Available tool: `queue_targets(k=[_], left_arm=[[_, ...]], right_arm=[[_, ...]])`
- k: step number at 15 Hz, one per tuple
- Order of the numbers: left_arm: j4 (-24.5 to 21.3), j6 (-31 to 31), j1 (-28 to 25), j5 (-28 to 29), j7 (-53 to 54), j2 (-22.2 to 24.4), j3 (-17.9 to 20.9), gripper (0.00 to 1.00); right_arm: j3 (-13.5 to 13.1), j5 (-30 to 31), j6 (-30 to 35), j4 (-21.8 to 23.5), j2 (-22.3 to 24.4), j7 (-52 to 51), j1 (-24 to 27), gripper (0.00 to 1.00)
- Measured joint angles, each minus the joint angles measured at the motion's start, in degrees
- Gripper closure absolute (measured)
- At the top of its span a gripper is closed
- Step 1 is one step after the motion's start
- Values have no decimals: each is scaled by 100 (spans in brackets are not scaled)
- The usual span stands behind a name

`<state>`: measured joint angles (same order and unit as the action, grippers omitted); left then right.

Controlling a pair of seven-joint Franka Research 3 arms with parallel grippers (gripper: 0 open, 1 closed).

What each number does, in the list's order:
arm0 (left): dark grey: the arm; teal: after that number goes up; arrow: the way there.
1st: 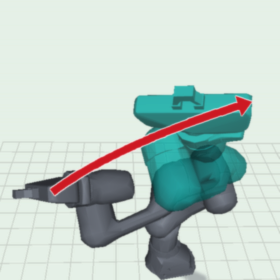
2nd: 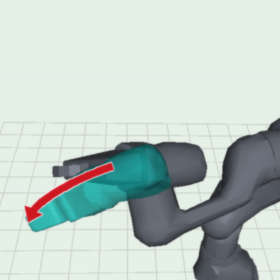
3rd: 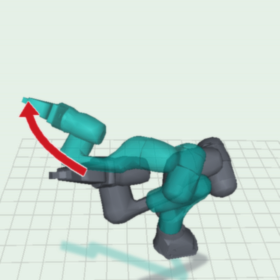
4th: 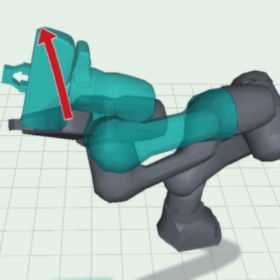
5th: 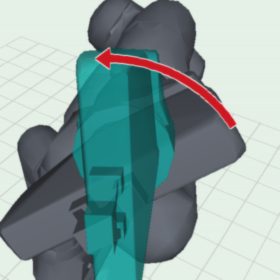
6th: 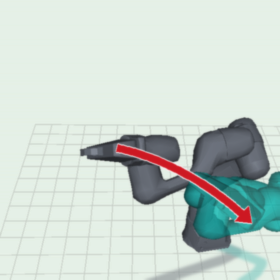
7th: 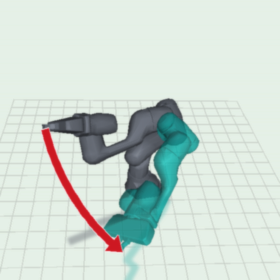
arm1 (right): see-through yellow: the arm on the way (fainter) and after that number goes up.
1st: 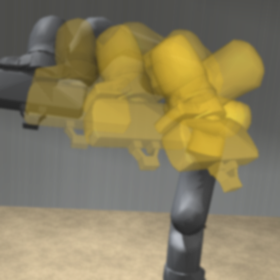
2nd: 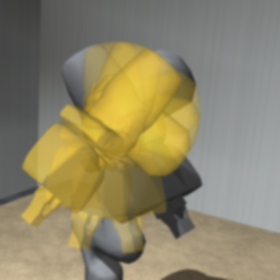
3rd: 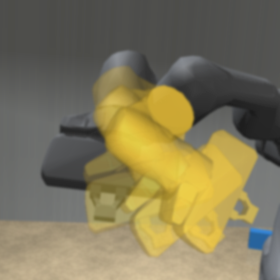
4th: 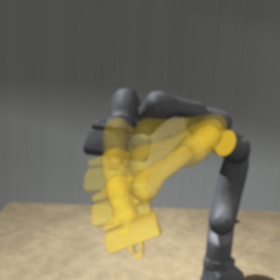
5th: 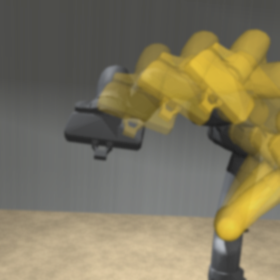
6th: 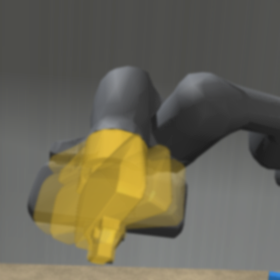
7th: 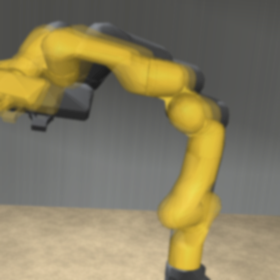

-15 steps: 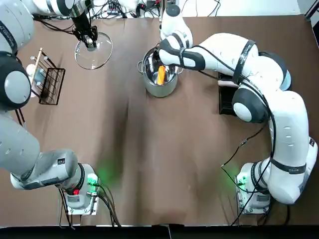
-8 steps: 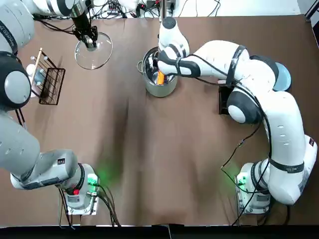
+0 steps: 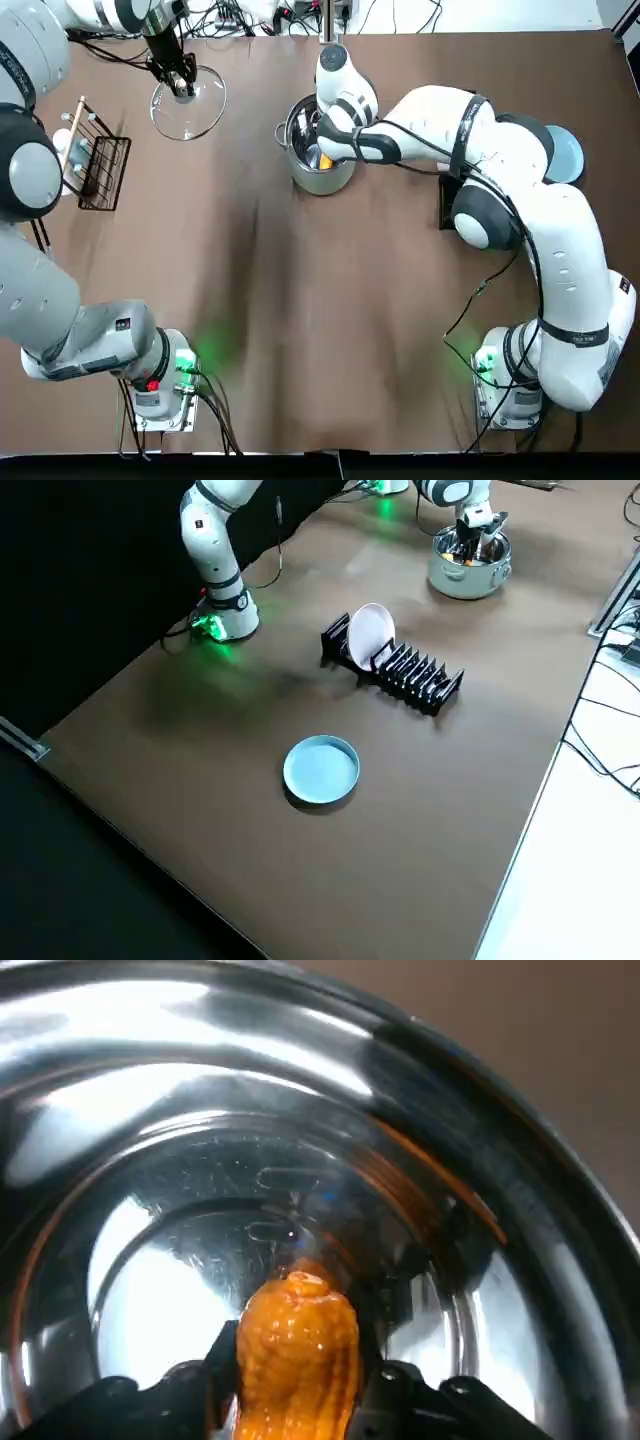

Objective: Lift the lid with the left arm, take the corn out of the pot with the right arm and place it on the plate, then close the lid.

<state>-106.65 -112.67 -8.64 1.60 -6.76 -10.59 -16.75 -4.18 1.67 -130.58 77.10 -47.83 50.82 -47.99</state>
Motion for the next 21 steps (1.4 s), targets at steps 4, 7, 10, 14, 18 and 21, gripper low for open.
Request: queue_targets(k=[4,7,10,14,18,21], left_arm=[[-5,-21,12,0,0,0,0,49],[-6,-30,12,0,0,-1,0,49],[-7,-35,15,0,0,-1,0,49],[-7,-44,17,0,0,-1,-1,49],[-5,-69,135,0,-126,-1,-4,49],[-1,-80,378,0,-528,-1,-52,49]], right_arm=[[0,72,0,-15,0,0,-8,53],[-15,80,1,-170,42,-3,-10,53],[-56,81,88,-288,252,-175,17,53],[-70,80,404,-428,768,-622,195,53],[-69,57,1179,-464,1492,-1253,549,53],[-73,-119,1832,-470,2048,-1949,1081,53]])
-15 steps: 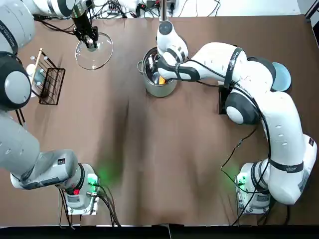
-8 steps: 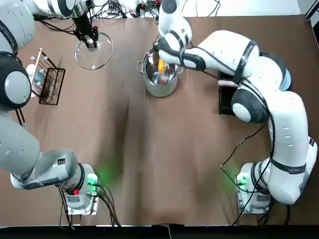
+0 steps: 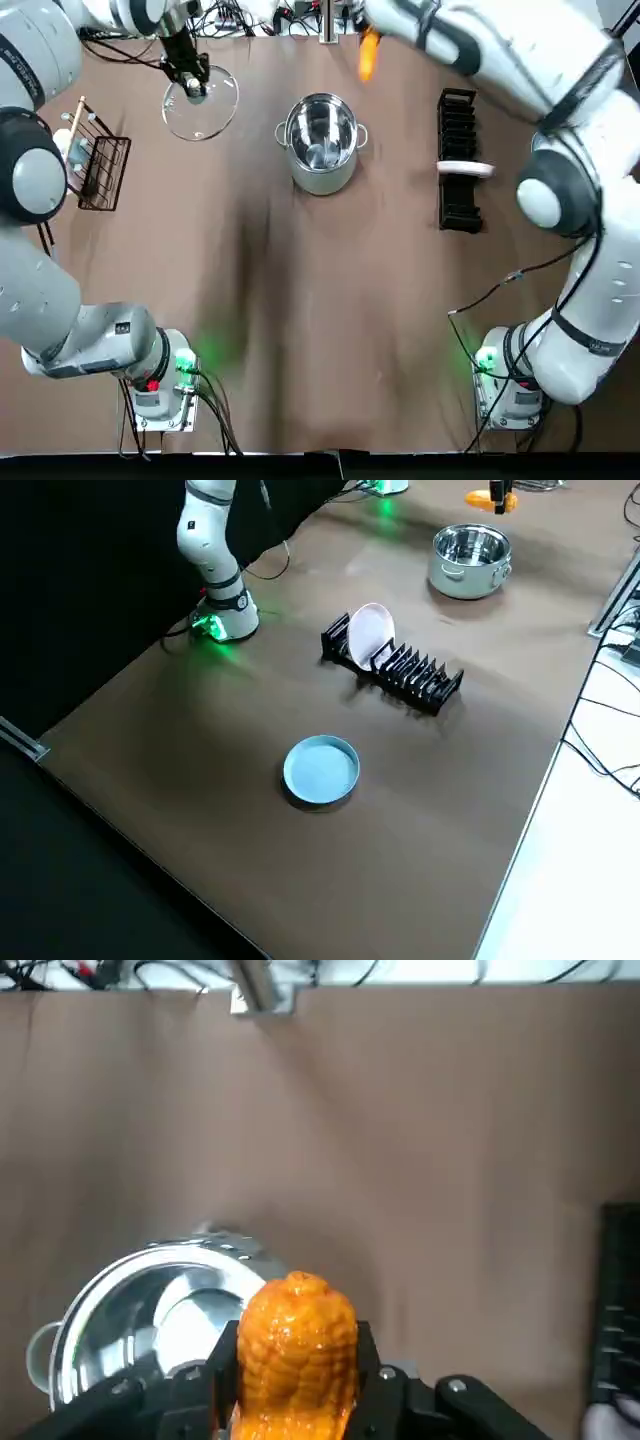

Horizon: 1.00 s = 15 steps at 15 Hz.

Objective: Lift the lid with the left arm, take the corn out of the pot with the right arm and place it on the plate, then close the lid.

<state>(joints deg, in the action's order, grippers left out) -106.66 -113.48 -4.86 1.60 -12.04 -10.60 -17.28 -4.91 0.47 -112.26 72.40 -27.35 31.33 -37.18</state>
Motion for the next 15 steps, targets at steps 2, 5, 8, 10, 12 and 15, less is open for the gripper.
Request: queue_targets(k=[2,5,8,10,12,15], left_arm=[[28,-26,273,0,-439,-18,-22,49],[199,-78,755,0,-1185,-130,-40,49],[595,-97,1448,1,-2253,-411,-32,49],[797,-101,1838,19,-2757,-566,-25,49],[968,-103,2236,275,-3325,-705,-24,49],[1295,-105,2781,730,-4157,-1002,-17,49]], right_arm=[[-12,-336,421,3,347,-658,498,53],[-35,-524,1168,17,767,-1273,1282,53],[-42,-527,1962,29,1090,-1899,1954,53],[-49,-527,2153,36,1212,-2155,2272,53],[-55,-528,2195,54,1291,-2301,2588,53],[-61,-581,1950,207,1316,-2789,3182,53]])
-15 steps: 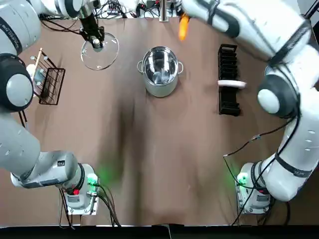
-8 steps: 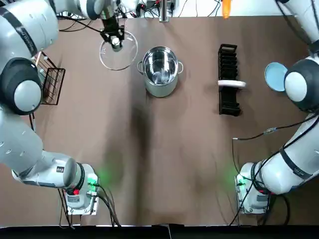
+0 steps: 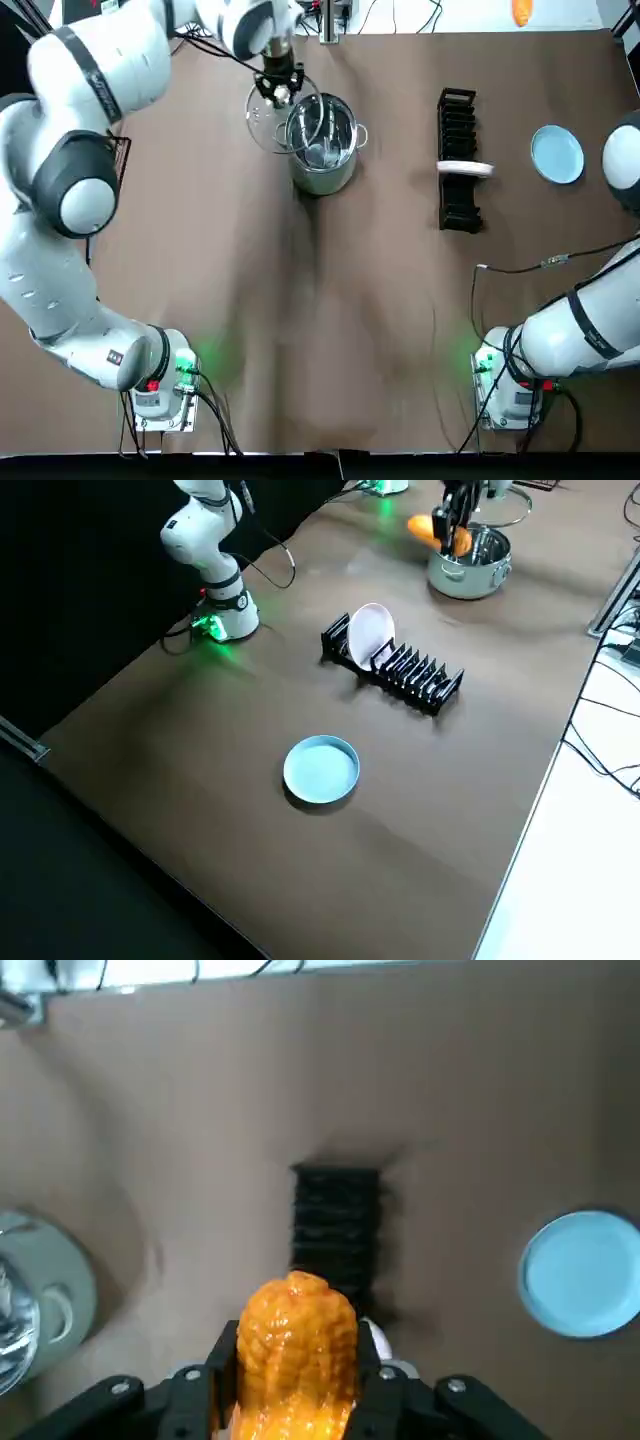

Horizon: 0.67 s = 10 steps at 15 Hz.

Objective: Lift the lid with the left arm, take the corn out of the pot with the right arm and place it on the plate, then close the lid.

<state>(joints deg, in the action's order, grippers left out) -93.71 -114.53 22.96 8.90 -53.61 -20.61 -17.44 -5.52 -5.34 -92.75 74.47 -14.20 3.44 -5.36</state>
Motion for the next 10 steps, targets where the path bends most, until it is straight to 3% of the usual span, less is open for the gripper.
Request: queue_targets(k=[4,10], left_arm=[[402,-353,374,128,-471,-460,7,49],[477,-808,566,130,-710,-840,10,49]], right_arm=[[-4,-35,-798,486,-16,-829,737,53],[-7,-25,-2249,1954,-126,-1450,1235,53]])
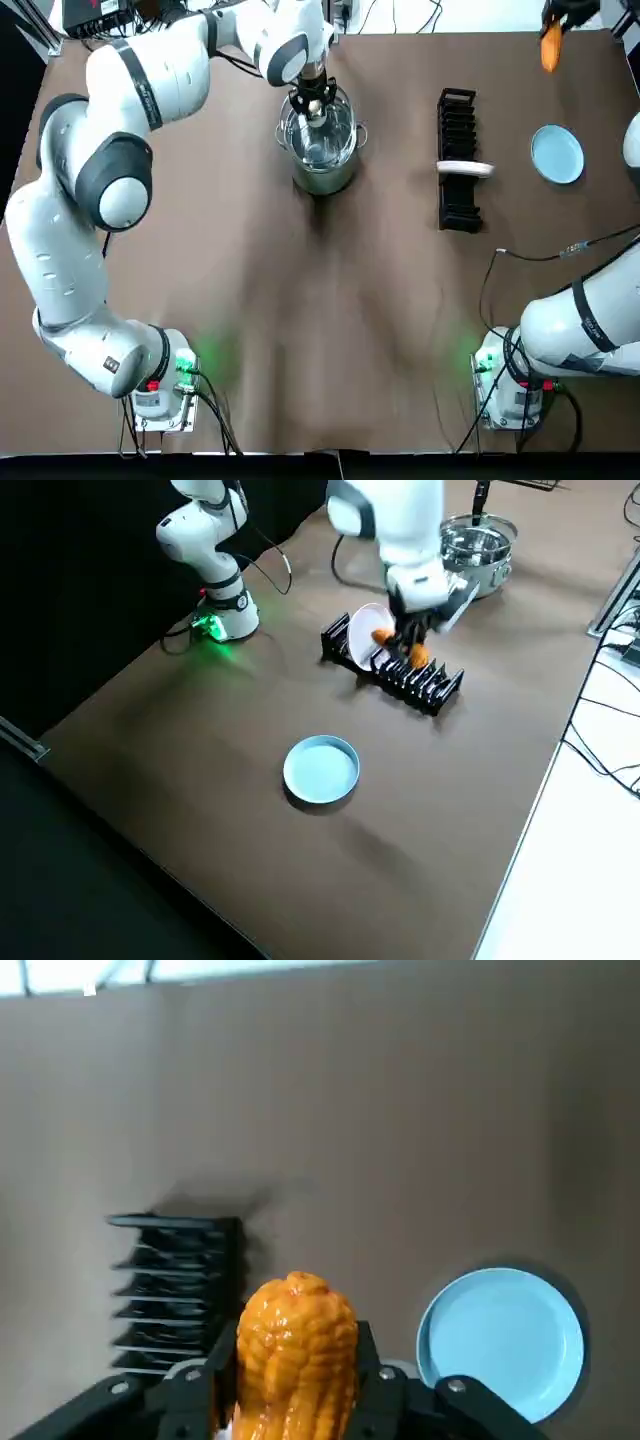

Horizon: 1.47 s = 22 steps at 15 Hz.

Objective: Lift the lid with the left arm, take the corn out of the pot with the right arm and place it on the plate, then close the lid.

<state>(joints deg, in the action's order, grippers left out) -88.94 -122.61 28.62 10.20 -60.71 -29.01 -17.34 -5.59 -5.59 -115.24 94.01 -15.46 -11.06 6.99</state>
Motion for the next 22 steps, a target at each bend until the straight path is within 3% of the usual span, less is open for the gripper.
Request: queue_targets(k=[4,8,16,22], left_arm=[[7,-64,159,0,-289,-137,-1,49],[15,-68,215,0,-390,-173,0,49],[63,-68,215,0,-425,-230,68,49],[77,-324,223,0,-431,-291,198,49]], right_arm=[[-6,3,-928,1088,-21,-832,408,53],[-13,5,-1505,1599,-133,-1803,1123,53],[10,8,-2346,1561,-1013,-2350,1421,53],[13,9,-2539,1191,-1570,-2479,1458,53]])
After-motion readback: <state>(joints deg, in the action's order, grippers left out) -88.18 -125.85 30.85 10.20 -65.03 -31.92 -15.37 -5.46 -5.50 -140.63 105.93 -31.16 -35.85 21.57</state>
